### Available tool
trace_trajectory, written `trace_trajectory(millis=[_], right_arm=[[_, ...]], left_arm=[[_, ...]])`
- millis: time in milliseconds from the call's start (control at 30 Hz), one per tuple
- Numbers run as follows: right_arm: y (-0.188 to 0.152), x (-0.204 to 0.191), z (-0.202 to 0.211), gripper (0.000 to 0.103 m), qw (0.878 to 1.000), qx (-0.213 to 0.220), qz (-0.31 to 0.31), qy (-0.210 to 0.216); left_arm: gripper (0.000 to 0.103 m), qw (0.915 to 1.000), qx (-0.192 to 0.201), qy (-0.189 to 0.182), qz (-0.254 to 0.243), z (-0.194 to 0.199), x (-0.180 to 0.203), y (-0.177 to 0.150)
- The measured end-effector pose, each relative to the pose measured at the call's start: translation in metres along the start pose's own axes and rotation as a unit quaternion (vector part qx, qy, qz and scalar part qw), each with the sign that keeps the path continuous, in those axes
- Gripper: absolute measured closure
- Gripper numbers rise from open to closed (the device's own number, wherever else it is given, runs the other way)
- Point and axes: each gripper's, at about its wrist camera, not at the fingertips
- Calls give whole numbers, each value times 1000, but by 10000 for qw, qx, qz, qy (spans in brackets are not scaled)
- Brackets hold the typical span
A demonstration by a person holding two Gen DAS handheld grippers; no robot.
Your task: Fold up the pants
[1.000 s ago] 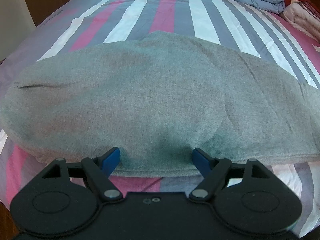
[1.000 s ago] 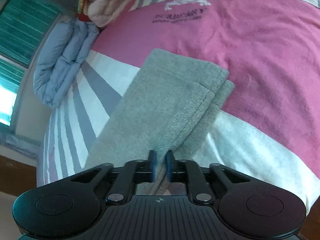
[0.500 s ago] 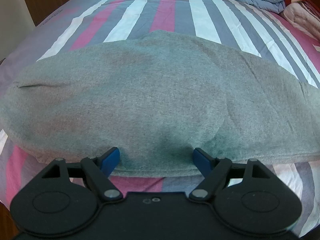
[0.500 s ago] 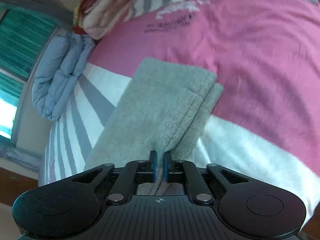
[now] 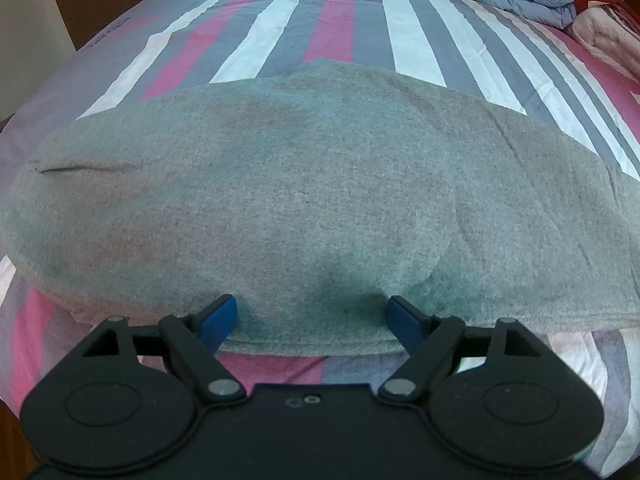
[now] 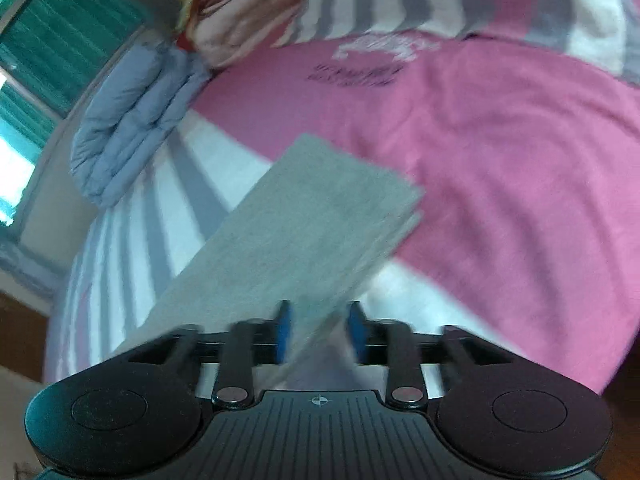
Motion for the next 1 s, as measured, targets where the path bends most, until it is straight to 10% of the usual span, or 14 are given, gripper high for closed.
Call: trace_trajectory(millis=[333,467,567,667,833,933,1000], right_arm=[[22,18,-28,46,9957,-241,-816,366],[28,22,-44,85,9895,-405,-1340,351],[30,28,-33,93,9866,-319,-1496,576],[26,8,-9,93,9976,409,-363,435],[17,21,-31,92,9984,57,-543,112],[20,31,-33,56,9913,-166,-1172,577],[23,32,-39,54,9879,-274,-1368,672]], left_arm=[[28,10000,10,53,-29,0,2,-1],[26,9999,-7,110,-81,-1,2,-1],[25,9999,-26,119,-119,-1,2,0],[24,9997,-39,188,-162,-3,3,-1],[26,9999,-27,124,-108,3,0,0],[28,10000,-5,47,-4,6,-3,1],[29,10000,6,12,35,8,-4,3]])
Point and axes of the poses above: each gripper's, at about its wrist camera, not at the fingertips, and z roughly against the way its jaws point, x to its right, y to its top, and after that the axes turned 11 degrees about -y, right-handed
